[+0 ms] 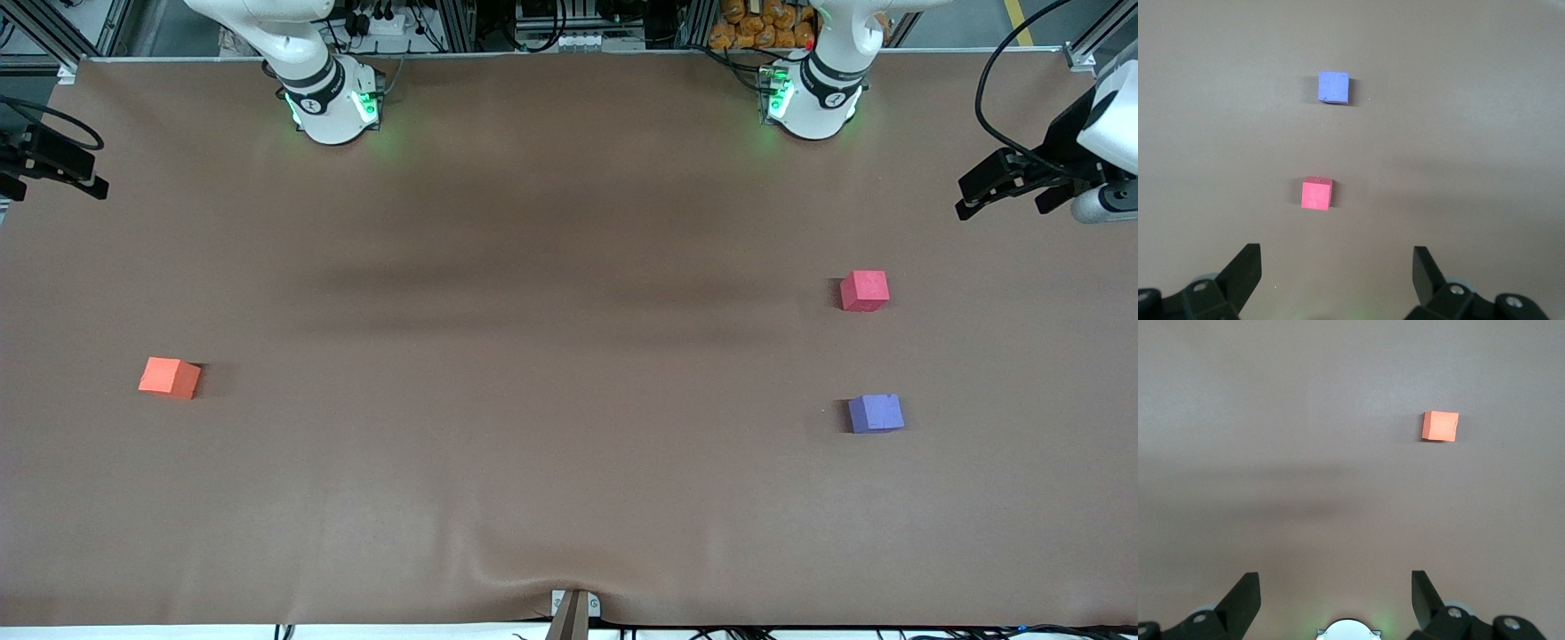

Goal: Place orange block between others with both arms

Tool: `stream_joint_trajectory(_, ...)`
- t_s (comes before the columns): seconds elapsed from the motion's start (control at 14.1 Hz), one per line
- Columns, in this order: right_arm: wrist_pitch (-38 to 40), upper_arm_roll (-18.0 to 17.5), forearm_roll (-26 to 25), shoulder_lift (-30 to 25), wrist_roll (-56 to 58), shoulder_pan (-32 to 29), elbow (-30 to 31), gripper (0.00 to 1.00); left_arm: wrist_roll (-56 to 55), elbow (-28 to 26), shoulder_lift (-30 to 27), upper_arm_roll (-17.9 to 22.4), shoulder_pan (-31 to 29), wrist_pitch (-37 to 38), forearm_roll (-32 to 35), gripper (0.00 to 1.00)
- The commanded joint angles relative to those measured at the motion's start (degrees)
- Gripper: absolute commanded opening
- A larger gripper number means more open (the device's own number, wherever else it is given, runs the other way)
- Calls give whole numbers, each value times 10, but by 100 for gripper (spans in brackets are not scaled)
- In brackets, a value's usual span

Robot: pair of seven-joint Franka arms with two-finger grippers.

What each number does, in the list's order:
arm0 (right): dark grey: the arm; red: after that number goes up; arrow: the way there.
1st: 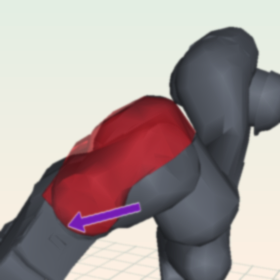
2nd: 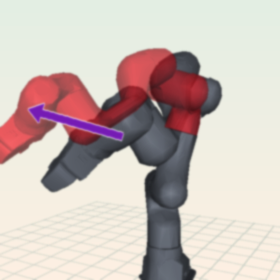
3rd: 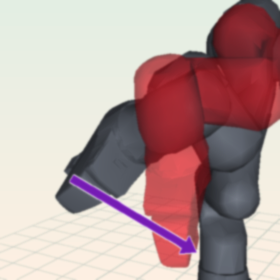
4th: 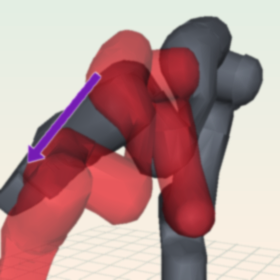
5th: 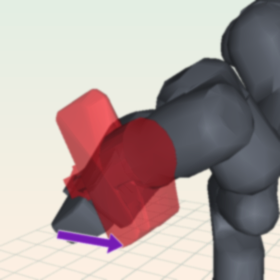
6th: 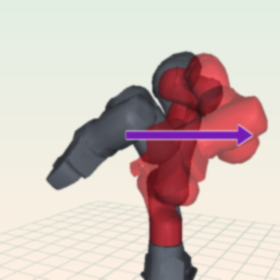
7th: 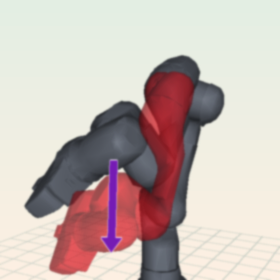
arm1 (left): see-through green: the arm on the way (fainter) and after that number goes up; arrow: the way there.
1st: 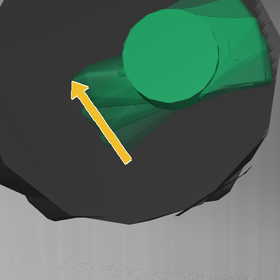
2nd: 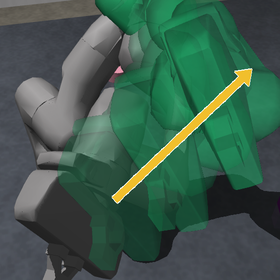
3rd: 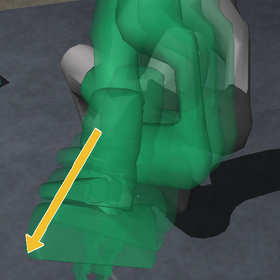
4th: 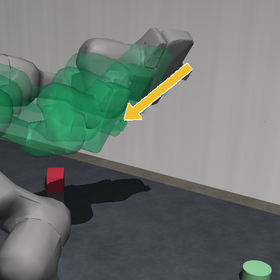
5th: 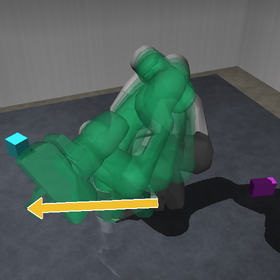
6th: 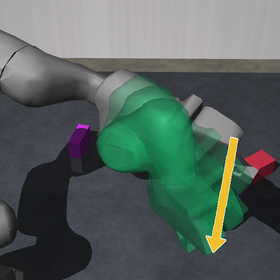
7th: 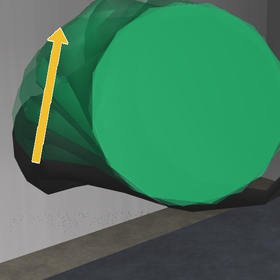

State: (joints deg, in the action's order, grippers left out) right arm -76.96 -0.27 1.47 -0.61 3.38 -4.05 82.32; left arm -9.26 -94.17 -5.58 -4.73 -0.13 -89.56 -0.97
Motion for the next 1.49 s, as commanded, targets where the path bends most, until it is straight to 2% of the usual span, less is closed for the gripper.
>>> stream_joint_trajectory(0.0, -12, -8, -2, -6, -7, -17, 8, 100, 7, 27, 6, -5, -3, 26, 2, 100)
stream_joint_trajectory(0.43, -45, -8, -2, 1, -7, -38, 14, 100, 7, 40, 9, -5, -4, 27, 10, 100)
stream_joint_trajectory(0.93, -93, -8, -2, 40, -7, -40, 13, 100, 7, 29, 9, -5, -4, 46, 40, 100)
stream_joint_trajectory(1.42, -105, -9, -2, 66, -6, -32, 13, 100, 10, 1, 6, -5, -7, 22, 41, 100)
